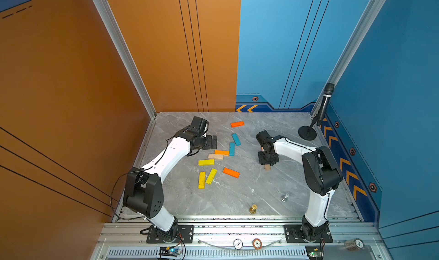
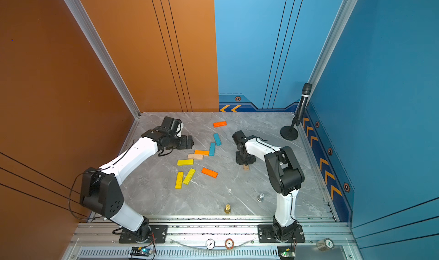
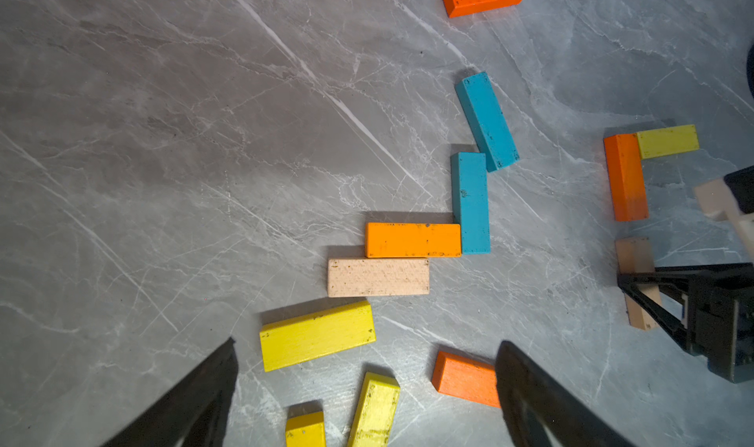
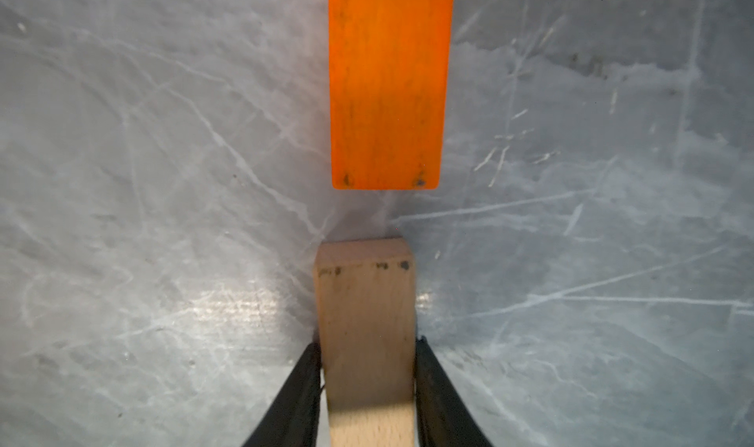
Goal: Assemble the number 6 with building blocks
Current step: Assemble the building block at the center of the board.
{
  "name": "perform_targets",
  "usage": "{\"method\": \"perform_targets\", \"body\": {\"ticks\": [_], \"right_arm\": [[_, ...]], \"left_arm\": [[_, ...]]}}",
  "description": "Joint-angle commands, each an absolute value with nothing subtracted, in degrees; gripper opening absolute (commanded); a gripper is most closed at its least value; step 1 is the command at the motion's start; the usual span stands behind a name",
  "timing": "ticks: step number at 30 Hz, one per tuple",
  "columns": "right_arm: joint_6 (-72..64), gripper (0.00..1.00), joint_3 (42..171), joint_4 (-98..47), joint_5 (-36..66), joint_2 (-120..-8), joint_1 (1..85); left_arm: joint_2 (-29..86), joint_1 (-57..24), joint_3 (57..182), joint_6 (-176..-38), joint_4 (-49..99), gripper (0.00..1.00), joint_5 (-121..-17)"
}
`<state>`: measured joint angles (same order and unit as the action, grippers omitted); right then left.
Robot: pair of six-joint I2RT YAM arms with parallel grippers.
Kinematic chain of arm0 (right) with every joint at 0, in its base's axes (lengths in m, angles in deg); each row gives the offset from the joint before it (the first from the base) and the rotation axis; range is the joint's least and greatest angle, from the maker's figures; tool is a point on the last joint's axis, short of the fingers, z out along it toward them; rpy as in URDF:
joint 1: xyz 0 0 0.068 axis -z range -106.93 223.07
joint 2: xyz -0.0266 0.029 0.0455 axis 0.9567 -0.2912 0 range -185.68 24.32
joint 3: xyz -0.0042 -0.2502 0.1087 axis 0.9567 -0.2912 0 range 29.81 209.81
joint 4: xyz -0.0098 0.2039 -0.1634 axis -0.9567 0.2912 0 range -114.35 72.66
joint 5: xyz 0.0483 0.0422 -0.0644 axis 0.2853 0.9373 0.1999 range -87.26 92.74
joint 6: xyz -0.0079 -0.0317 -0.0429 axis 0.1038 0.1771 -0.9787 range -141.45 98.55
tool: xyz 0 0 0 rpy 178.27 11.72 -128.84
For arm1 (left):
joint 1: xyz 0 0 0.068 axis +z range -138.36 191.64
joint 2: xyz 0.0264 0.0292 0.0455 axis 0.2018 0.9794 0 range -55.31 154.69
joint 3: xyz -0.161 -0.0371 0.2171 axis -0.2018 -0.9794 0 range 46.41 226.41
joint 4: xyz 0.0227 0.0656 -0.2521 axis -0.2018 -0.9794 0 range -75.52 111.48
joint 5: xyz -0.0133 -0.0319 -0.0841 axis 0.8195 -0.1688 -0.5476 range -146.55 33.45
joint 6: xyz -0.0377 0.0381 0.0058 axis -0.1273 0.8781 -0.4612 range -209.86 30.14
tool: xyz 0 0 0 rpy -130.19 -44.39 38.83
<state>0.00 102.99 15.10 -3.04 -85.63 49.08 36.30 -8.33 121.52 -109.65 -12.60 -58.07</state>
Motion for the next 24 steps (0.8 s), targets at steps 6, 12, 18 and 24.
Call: {"method": "perform_targets", "body": {"ticks": [6,12,18,24], "right_arm": [[0.13,0.36,104.33,16.96,-3.80,-87.79,49.07],[0.17,0.35,104.24,16.96,-3.88,-87.74,49.16],[0.38,0.36,104.51,16.95,-3.87,-87.88,49.16],[0.53,0.36,104.81,16.96,-4.00,-88.19,49.23]], "left_arm": [[36.97,-8.78,121.29,-109.17,-12.97,0.98,-57.44],[36.91,-8.83,121.32,-109.11,-13.01,0.98,-57.32],[36.87,-8.86,121.31,-109.15,-13.01,0.98,-57.34],[36.86,-8.93,121.29,-109.10,-12.98,0.98,-57.35]]}}
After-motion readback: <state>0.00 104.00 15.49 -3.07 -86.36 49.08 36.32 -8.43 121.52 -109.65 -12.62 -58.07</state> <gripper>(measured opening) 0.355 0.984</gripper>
